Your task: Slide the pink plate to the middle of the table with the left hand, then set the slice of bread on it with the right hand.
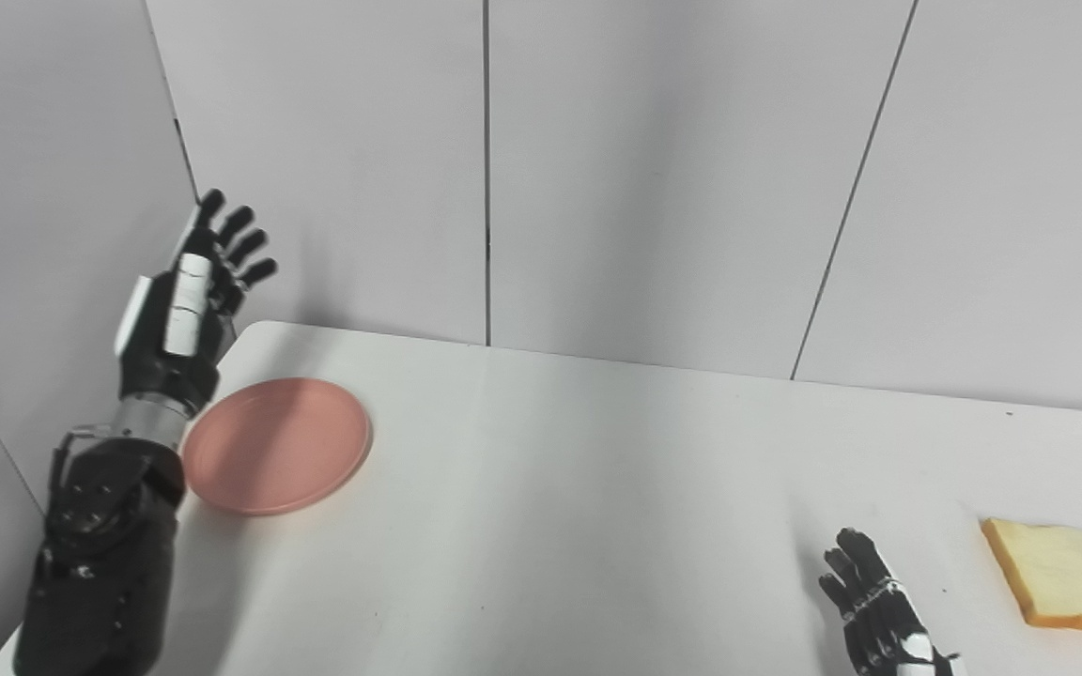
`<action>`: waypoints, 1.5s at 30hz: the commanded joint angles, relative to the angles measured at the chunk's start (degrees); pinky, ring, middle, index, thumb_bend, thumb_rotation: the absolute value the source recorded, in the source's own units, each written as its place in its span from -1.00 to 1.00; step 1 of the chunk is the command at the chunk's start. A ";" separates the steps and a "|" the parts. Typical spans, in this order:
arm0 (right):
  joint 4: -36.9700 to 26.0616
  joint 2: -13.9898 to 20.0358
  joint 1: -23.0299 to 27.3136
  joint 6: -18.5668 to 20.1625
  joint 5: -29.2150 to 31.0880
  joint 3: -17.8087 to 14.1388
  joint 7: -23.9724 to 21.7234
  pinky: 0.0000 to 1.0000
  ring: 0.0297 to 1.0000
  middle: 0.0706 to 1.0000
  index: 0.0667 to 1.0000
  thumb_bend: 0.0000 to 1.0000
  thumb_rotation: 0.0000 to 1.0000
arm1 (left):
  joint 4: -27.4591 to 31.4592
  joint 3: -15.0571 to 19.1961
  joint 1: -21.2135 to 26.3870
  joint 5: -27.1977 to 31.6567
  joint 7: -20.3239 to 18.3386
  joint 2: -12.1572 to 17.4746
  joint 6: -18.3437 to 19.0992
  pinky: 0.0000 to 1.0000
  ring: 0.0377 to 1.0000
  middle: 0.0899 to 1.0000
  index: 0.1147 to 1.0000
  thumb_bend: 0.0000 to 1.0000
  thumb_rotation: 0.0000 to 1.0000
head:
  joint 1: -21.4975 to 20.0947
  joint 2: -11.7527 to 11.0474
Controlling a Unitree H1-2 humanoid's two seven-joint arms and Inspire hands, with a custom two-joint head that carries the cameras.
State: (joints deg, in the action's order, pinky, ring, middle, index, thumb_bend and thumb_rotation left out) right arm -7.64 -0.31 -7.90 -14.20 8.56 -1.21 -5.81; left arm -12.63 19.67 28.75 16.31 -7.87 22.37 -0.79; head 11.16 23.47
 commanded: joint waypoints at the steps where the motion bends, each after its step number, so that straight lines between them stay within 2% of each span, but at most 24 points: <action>1: 6.20 1.71 -2.99 -0.26 -0.03 -0.86 -0.27 0.84 0.83 0.81 0.69 0.69 0.98 | -3.20 0.48 3.51 0.76 -1.44 2.29 -5.39 0.62 0.69 0.78 0.77 0.80 0.48 | 0.08 0.02; 5: 6.18 1.61 -2.96 -0.01 -0.13 -0.81 -0.24 0.84 0.83 0.80 0.69 0.69 0.98 | -11.25 1.20 5.14 1.68 -2.63 4.27 -9.52 0.60 0.67 0.75 0.72 0.78 0.48 | 0.00 -0.03; 8: 6.20 1.57 -2.94 -0.03 0.01 -0.75 -0.28 0.82 0.81 0.78 0.67 0.69 0.98 | -15.11 1.45 6.03 1.91 -2.75 5.12 -11.13 0.65 0.71 0.71 0.67 0.84 0.46 | -0.01 0.00; 15: 6.11 1.55 -3.01 -0.05 0.26 -0.74 -0.29 0.81 0.81 0.76 0.65 0.71 0.96 | -24.52 1.12 8.46 0.16 -1.95 7.18 -16.08 0.57 0.69 0.72 0.77 0.82 0.50 | 0.25 0.25; 19: 6.22 1.47 -3.02 -0.36 0.40 -0.77 -0.28 0.80 0.80 0.73 0.62 0.68 0.96 | -30.80 0.23 10.22 -1.17 -1.70 8.53 -18.79 0.62 0.76 0.78 0.84 0.87 0.48 | 0.16 0.50; 23: 6.34 1.53 -3.03 -0.68 0.33 -0.69 -0.42 0.80 0.80 0.72 0.62 0.67 0.98 | -35.52 -1.01 11.16 -3.45 -0.27 9.48 -21.33 0.62 0.78 0.80 0.80 0.75 0.55 | -0.04 0.54; 28: 6.23 1.53 -3.06 -0.50 0.76 -0.72 -0.58 0.81 0.79 0.70 0.60 0.67 0.96 | -40.70 -1.72 11.73 -4.43 0.63 9.24 -23.73 0.59 0.72 0.78 0.83 0.65 0.55 | -0.08 0.78; 34: 5.42 1.60 -3.54 0.04 0.81 -0.74 -0.52 0.81 0.79 0.69 0.58 0.68 0.94 | -47.13 -1.98 12.31 -4.17 1.64 7.84 -25.74 0.60 0.71 0.79 0.86 0.72 0.46 | -0.19 1.32; 39: 4.62 1.72 -3.93 0.62 0.78 -0.69 -0.59 0.81 0.79 0.69 0.60 0.70 0.94 | -47.88 -1.96 11.86 -3.88 1.91 6.35 -26.01 0.57 0.67 0.76 0.85 0.64 0.41 | -0.49 1.79; 42: 4.21 1.79 -4.19 0.87 0.81 -0.72 -0.57 0.79 0.78 0.69 0.60 0.69 0.94 | -48.73 -2.29 11.91 -4.63 3.55 5.36 -26.01 0.55 0.63 0.72 0.79 0.63 0.35 | -0.49 2.12; 45: 3.93 1.86 -4.40 0.90 0.69 -0.77 -0.50 0.77 0.76 0.66 0.58 0.70 0.93 | -49.93 -2.95 11.82 -5.10 3.39 4.79 -26.05 0.56 0.62 0.72 0.79 0.61 0.40 | -0.56 2.35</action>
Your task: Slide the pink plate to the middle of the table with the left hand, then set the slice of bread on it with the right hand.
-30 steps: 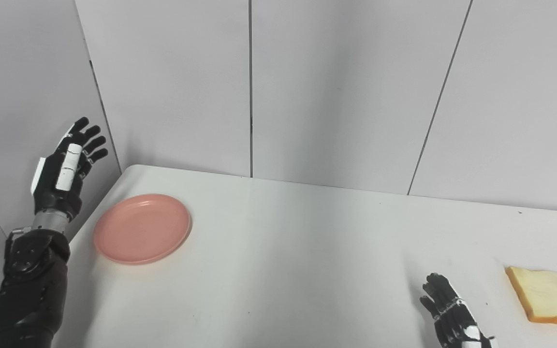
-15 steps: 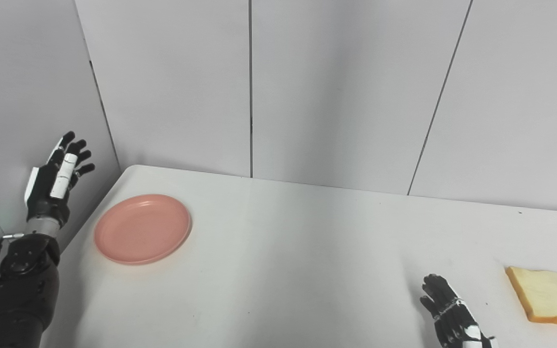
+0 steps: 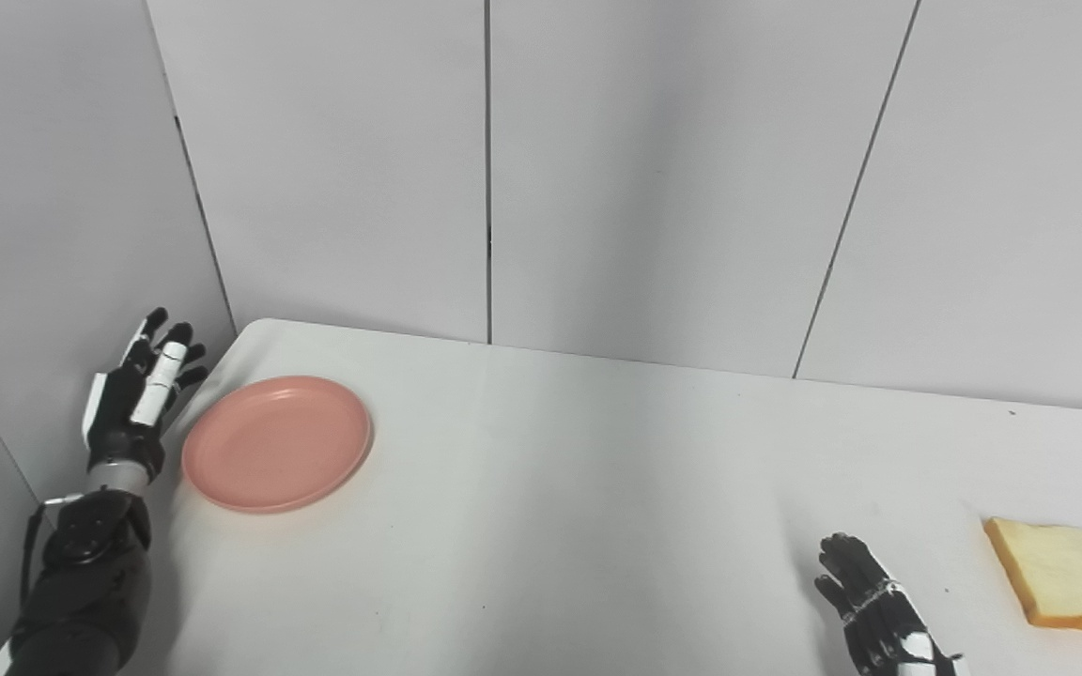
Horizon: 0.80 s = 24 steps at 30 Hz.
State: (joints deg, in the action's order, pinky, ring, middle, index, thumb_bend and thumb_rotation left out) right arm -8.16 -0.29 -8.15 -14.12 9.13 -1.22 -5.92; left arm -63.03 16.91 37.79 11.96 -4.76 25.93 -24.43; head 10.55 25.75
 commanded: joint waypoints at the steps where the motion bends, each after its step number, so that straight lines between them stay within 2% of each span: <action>1: 4.37 1.89 -4.24 0.83 0.05 -0.78 -0.38 0.76 0.75 0.66 0.58 0.70 0.93 | 0.30 -0.39 2.67 -0.86 0.27 1.10 -2.42 0.55 0.63 0.73 0.78 0.60 0.42 | -0.05 0.24; 6: 4.00 2.03 -4.42 1.24 0.22 -0.79 -0.51 0.77 0.76 0.66 0.58 0.70 0.94 | -1.98 -0.02 2.55 -0.69 -0.54 0.39 -2.47 0.53 0.63 0.71 0.78 0.64 0.43 | -0.19 0.51; 8: 4.19 2.14 -4.33 1.11 0.26 -0.79 -0.64 0.78 0.76 0.66 0.59 0.69 0.94 | -3.34 0.24 2.72 -0.40 -1.39 0.34 -2.48 0.49 0.60 0.69 0.76 0.79 0.42 | -0.19 0.51; 12: 4.37 2.08 -4.18 1.10 0.28 -0.88 -0.62 0.77 0.75 0.65 0.59 0.70 0.93 | -5.08 1.57 3.09 0.87 -3.11 -0.07 -2.48 0.49 0.60 0.68 0.78 0.89 0.41 | -0.41 0.67; 19: 3.55 1.93 -4.56 1.29 0.00 -0.77 -0.49 0.77 0.75 0.66 0.60 0.65 0.95 | -7.81 2.86 3.44 1.43 -3.75 -0.34 -2.47 0.52 0.59 0.64 0.75 0.86 0.42 | -0.68 1.06; 24: 3.21 1.77 -4.65 1.51 -0.12 -0.79 -0.33 0.72 0.73 0.64 0.58 0.70 0.92 | -8.03 3.39 3.37 1.58 -4.58 -0.81 -2.47 0.50 0.59 0.60 0.69 0.97 0.39 | -0.80 1.17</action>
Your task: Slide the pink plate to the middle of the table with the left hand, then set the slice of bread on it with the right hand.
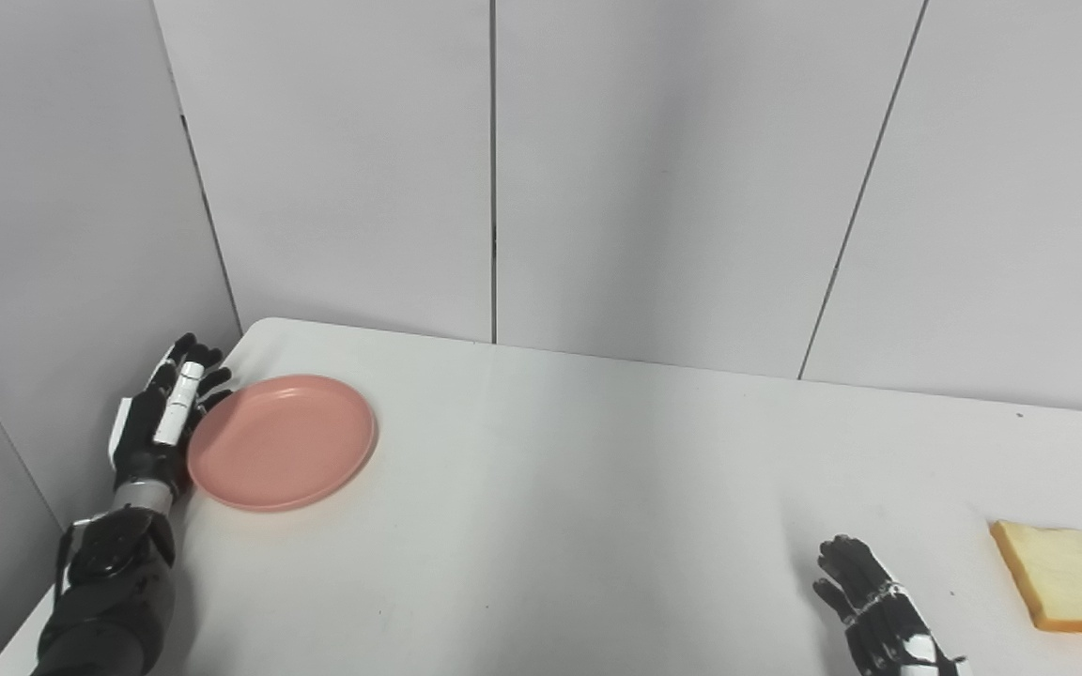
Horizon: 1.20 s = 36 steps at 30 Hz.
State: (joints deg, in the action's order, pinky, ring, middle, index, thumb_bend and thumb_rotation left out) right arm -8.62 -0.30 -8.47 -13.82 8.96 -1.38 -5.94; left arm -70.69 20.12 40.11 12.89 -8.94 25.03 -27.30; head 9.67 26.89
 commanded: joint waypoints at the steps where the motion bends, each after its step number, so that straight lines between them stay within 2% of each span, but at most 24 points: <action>1: 3.60 1.74 -4.34 1.35 0.16 -0.65 -0.29 0.72 0.73 0.64 0.57 0.70 0.92 | -0.20 0.24 1.01 0.71 -0.73 -0.01 0.39 0.50 0.59 0.59 0.68 0.98 0.39 | 0.08 0.03; 5: 3.84 1.78 -4.18 1.37 0.19 -0.71 -0.31 0.71 0.73 0.64 0.57 0.72 0.91 | 1.41 -0.26 0.97 0.74 -1.44 -0.72 0.39 0.41 0.53 0.57 0.68 1.00 0.41 | -0.03 -0.06; 9: 3.86 1.63 -4.14 1.47 0.12 -0.62 -0.30 0.73 0.73 0.64 0.58 0.71 0.91 | 4.05 -0.50 0.70 1.39 -3.20 -1.82 0.40 0.51 0.59 0.66 0.74 0.94 0.41 | -0.33 0.04; 13: 3.62 1.49 -4.25 1.61 -0.15 -0.42 -0.23 0.70 0.72 0.64 0.56 0.72 0.91 | 5.91 -0.89 0.45 1.84 -4.82 -2.73 0.43 0.59 0.61 0.64 0.77 0.88 0.38 | -0.57 0.11; 16: 3.48 1.40 -4.35 1.59 -0.13 -0.29 -0.20 0.70 0.73 0.65 0.57 0.71 0.91 | 6.80 -2.31 0.07 0.03 -4.52 -3.21 0.42 0.60 0.65 0.64 0.79 0.90 0.40 | -0.84 0.21; 18: 3.38 1.37 -4.40 1.65 -0.11 -0.21 -0.21 0.72 0.73 0.65 0.58 0.71 0.91 | 7.53 -3.32 -0.21 -0.61 -3.87 -3.64 0.42 0.60 0.66 0.65 0.80 0.79 0.41 | -0.91 0.26; 20: 3.26 1.34 -4.45 1.74 -0.22 -0.17 -0.16 0.70 0.72 0.64 0.57 0.71 0.90 | 7.66 -4.12 -0.30 -0.92 -3.67 -4.03 0.44 0.60 0.68 0.78 0.81 0.76 0.40 | -0.90 0.29; 24: 3.20 1.27 -4.48 1.80 -0.47 -0.14 -0.08 0.68 0.72 0.64 0.56 0.73 0.89 | 7.42 -4.95 -0.33 -0.83 -5.22 -4.63 0.43 0.59 0.69 0.81 0.85 0.80 0.38 | -0.98 0.39; 27: 3.17 1.29 -4.46 1.75 -0.68 -0.03 -0.15 0.68 0.72 0.64 0.57 0.72 0.89 | 7.76 -5.38 -0.30 -0.81 -5.45 -5.44 0.42 0.56 0.68 0.79 0.85 0.73 0.41 | -1.18 0.39; 36: 2.96 0.98 -4.59 1.71 -1.14 0.11 -0.04 0.69 0.72 0.64 0.57 0.73 0.90 | 7.23 -6.49 -0.59 -1.21 -5.26 -7.89 0.43 0.49 0.63 0.73 0.81 0.81 0.37 | -1.68 0.65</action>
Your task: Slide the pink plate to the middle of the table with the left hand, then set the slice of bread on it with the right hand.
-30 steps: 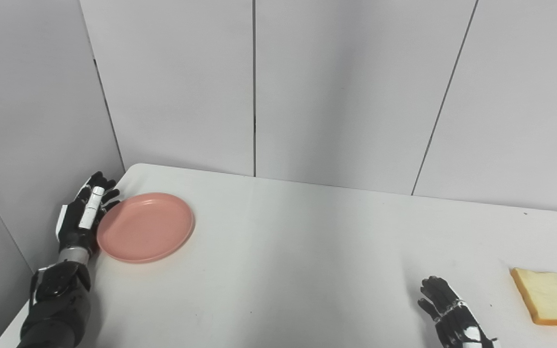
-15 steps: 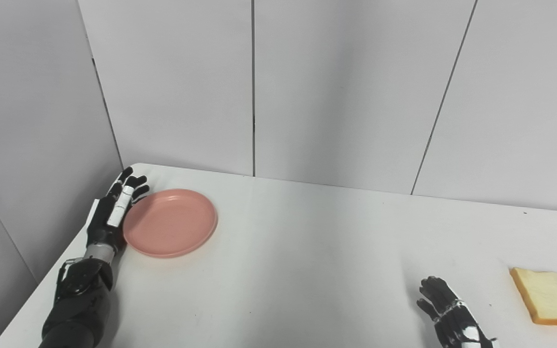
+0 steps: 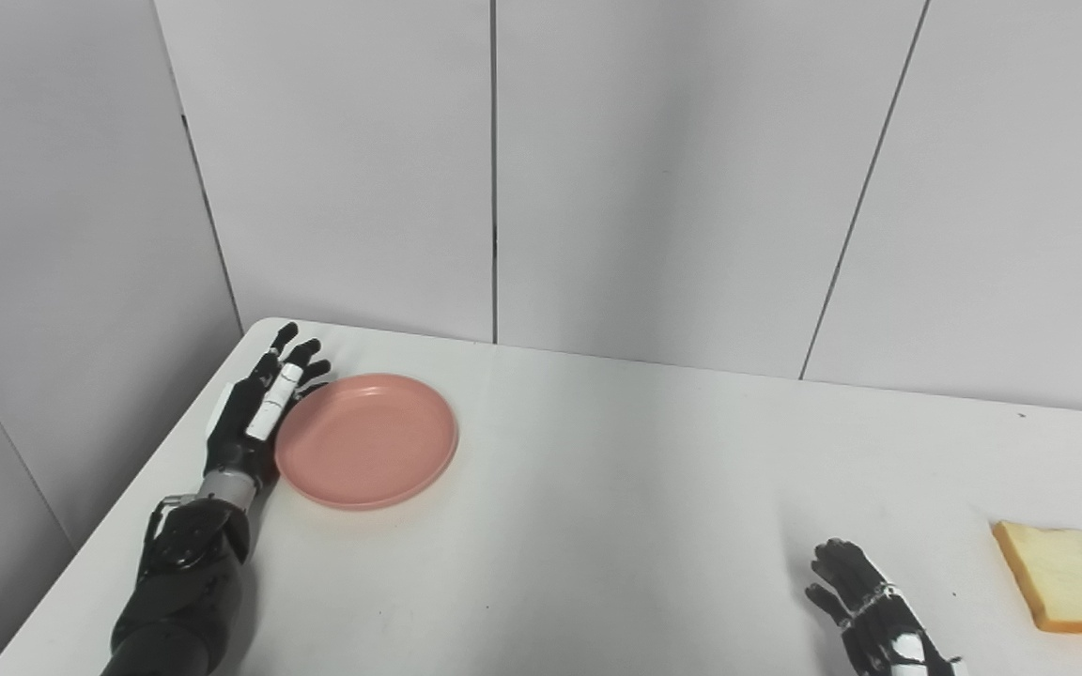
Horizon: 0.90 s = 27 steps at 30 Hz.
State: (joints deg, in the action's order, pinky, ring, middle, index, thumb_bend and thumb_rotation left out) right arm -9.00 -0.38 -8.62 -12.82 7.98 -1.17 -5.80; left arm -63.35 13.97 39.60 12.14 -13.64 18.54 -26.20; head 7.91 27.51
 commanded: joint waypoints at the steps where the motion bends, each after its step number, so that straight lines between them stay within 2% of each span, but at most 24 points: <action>1: 3.25 1.02 -4.46 0.77 -0.05 -0.08 -0.21 0.68 0.72 0.64 0.57 0.73 0.90 | 0.24 -0.38 -0.31 -0.13 -0.72 -1.96 -0.65 0.48 0.63 0.73 0.81 0.80 0.37 | -0.07 0.08; 4: 3.13 0.89 -4.46 0.90 0.15 -0.06 -0.23 0.67 0.71 0.64 0.56 0.72 0.88 | 2.28 -0.43 -1.08 0.98 -1.69 -3.65 -0.68 0.53 0.63 0.69 0.77 0.74 0.29 | -0.36 0.24; 10: 3.16 0.48 -4.34 1.14 -0.34 0.06 0.11 0.68 0.71 0.63 0.56 0.75 0.88 | 6.96 -1.99 -2.48 0.25 -1.16 -6.11 -0.30 0.52 0.63 0.67 0.75 0.76 0.30 | -1.88 0.49; 15: 2.96 0.12 -4.44 1.05 -0.48 0.60 0.16 0.65 0.69 0.60 0.54 0.76 0.85 | 11.12 -4.47 -4.38 -0.89 -0.84 -6.76 1.44 0.51 0.61 0.70 0.76 0.84 0.36 | -3.80 0.87; 27: 0.93 -1.51 -5.31 2.04 -3.76 2.22 1.32 0.62 0.68 0.61 0.54 0.69 0.85 | 16.05 -6.59 -7.30 -0.26 -1.43 -8.74 4.96 0.45 0.60 0.69 0.76 0.78 0.35 | -10.38 2.39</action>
State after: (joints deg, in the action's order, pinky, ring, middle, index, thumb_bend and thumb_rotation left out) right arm -9.89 -1.03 -8.93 -11.58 4.28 0.04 -4.73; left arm -47.07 7.74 34.07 11.26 -14.37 11.01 -21.77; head -2.54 29.88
